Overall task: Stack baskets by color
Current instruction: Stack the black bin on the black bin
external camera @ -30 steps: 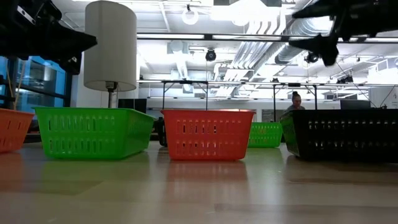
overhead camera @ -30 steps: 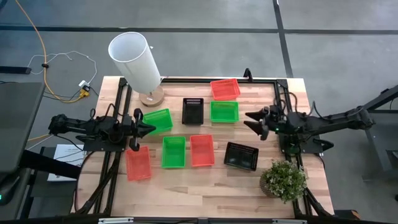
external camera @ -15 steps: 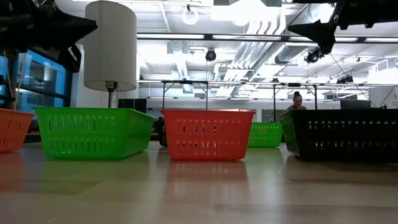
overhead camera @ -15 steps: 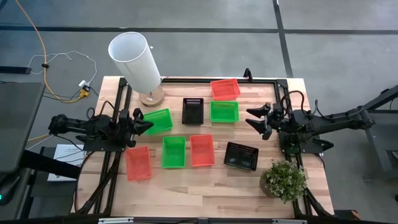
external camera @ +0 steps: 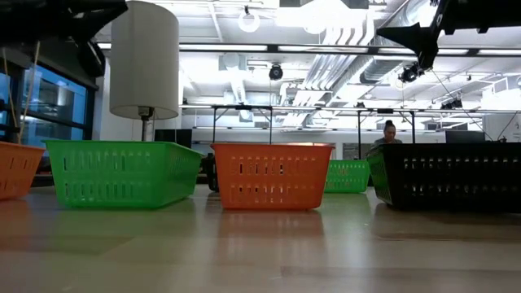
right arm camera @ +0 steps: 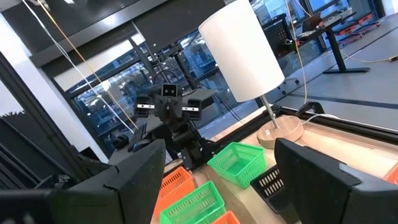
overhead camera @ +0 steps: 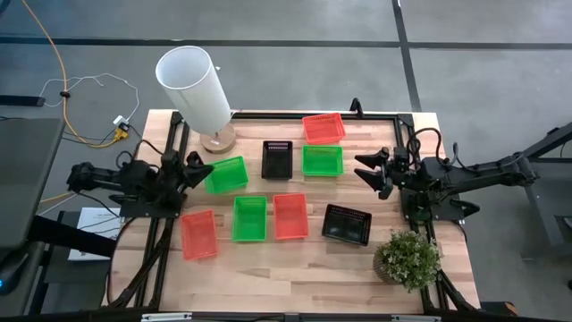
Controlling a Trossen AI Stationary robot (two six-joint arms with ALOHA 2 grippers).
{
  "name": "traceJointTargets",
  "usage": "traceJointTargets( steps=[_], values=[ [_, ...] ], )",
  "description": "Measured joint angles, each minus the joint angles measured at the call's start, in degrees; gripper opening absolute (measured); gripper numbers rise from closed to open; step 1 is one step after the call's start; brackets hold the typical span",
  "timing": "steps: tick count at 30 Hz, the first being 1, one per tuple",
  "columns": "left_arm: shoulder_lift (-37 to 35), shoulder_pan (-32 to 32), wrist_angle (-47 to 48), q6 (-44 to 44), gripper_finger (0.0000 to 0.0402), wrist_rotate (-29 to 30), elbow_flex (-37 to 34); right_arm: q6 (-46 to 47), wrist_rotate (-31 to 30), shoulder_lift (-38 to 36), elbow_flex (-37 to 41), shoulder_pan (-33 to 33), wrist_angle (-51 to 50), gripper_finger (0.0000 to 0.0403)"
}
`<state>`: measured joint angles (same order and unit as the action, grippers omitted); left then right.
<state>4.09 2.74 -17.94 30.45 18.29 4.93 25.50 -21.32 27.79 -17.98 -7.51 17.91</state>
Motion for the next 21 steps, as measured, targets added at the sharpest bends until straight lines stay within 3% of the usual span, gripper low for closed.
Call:
traceJointTargets(
  steps=[4,8,11,14,19,21],
  values=[
    [5.57,0.00,3.51,0.10,0.0065,1.10,5.71,0.00,0.32,-0.02,0.00,-0.02,0.41,0.0288],
    [11.42,0.00,6.18,-5.13,0.0123,2.43,11.64,-0.53,0.99,-0.02,0.00,-0.02,0.41,0.0285],
    [14.91,0.00,6.86,-10.17,0.0160,4.60,15.20,-0.98,2.95,0.00,0.00,-0.02,0.41,0.0257],
    [17.77,0.00,7.04,-14.68,0.0183,4.91,17.47,0.02,4.23,0.00,-0.02,-0.02,0.41,0.0193],
    [21.21,0.00,8.94,-16.08,0.0195,4.91,19.15,-0.21,6.10,-0.02,-0.02,-0.02,-0.13,0.0030],
    [22.49,0.00,9.70,-16.08,0.0194,4.89,19.24,-0.11,6.94,0.00,-0.02,-0.02,-0.83,0.0016]
  ],
)
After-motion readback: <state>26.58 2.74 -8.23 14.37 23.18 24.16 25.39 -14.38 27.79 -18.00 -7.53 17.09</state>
